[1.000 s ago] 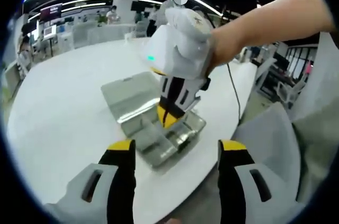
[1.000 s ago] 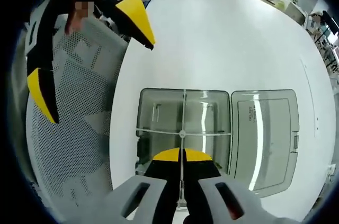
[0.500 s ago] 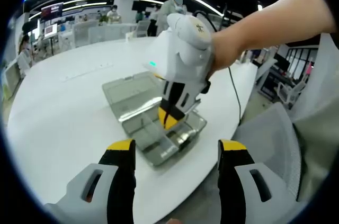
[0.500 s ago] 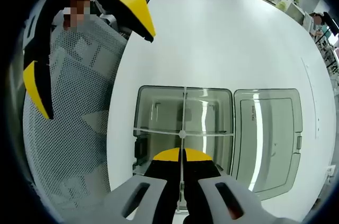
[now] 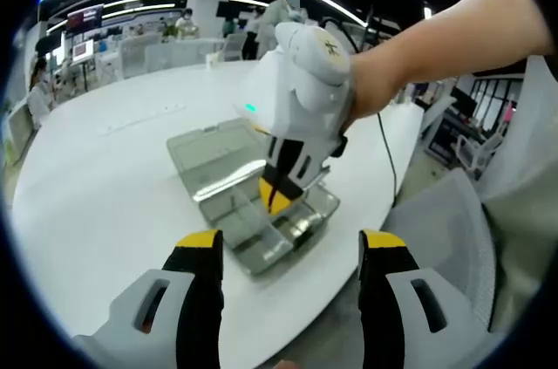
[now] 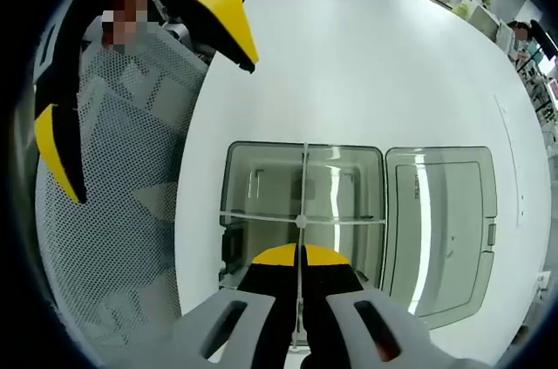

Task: Insert the divider into the dual guide fixture by aligning both edges with the guide slots and pushing it downward to the bottom, including one-sided entry, uneven engagement, binding, and posture correction.

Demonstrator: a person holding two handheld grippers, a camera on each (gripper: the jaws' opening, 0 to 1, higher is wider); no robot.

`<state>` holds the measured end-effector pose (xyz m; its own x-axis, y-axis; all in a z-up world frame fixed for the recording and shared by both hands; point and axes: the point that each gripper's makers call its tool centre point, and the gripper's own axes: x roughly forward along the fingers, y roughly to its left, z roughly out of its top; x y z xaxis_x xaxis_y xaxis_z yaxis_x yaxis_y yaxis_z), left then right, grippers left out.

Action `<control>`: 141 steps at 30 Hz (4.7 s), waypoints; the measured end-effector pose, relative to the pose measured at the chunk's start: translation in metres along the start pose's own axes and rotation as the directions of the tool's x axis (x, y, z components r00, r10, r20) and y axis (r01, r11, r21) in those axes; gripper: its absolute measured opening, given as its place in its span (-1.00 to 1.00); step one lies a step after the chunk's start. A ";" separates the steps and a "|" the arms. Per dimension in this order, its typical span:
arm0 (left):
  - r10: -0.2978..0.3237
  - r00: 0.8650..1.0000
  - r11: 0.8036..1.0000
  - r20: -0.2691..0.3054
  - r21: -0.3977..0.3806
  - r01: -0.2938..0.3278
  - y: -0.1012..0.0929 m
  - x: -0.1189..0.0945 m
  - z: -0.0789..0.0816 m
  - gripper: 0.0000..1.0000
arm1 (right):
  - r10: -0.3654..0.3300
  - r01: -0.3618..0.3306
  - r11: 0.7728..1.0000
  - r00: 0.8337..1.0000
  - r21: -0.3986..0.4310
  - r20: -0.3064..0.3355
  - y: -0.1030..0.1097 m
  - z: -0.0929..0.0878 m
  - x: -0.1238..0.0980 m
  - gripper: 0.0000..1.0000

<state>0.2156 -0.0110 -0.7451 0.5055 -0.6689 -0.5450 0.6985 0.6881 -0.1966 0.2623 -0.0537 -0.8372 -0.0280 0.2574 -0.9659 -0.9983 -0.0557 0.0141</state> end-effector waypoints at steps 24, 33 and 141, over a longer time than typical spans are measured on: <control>0.012 1.000 1.000 -0.006 0.008 -0.012 0.000 -0.005 -0.002 0.21 | -0.030 0.030 0.999 0.999 -0.038 -0.024 -0.001 -0.002 0.003 -1.00; 0.018 1.000 1.000 -0.006 0.014 -0.018 0.000 -0.009 -0.001 0.21 | -0.050 0.048 0.998 0.998 -0.050 -0.028 -0.001 -0.002 0.002 -1.00; 0.030 0.988 0.998 -0.152 -0.048 -0.037 0.017 0.003 -0.037 0.51 | -0.385 0.049 0.810 0.796 0.584 0.467 0.048 -0.036 -0.076 0.01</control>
<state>0.2101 0.0087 -0.7804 0.4432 -0.5976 -0.6681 0.6542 0.7252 -0.2148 0.2187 -0.1103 -0.7726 0.3383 0.6769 -0.6537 -0.8393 0.5312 0.1157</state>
